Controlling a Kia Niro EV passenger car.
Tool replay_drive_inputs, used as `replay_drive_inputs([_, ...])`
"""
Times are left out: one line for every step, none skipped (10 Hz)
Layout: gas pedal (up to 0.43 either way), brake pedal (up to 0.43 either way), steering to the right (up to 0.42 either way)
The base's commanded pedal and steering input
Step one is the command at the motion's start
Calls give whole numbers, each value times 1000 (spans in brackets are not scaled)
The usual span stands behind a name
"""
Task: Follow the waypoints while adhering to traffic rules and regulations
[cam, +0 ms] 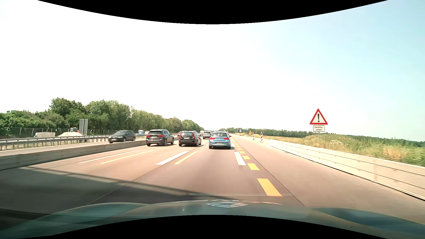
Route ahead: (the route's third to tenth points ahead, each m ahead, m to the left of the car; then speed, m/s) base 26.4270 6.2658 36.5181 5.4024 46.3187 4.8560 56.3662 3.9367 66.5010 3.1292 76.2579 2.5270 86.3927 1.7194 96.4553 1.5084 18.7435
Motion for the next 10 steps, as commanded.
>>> replay_drive_inputs([189, 0, 6])
replay_drive_inputs([189, 0, 8])
replay_drive_inputs([189, 0, 9])
replay_drive_inputs([189, 0, 8])
replay_drive_inputs([189, 0, 10])
replay_drive_inputs([189, 0, 11])
replay_drive_inputs([189, 0, 11])
replay_drive_inputs([189, 0, 11])
replay_drive_inputs([189, 0, 10])
replay_drive_inputs([189, 0, 9])
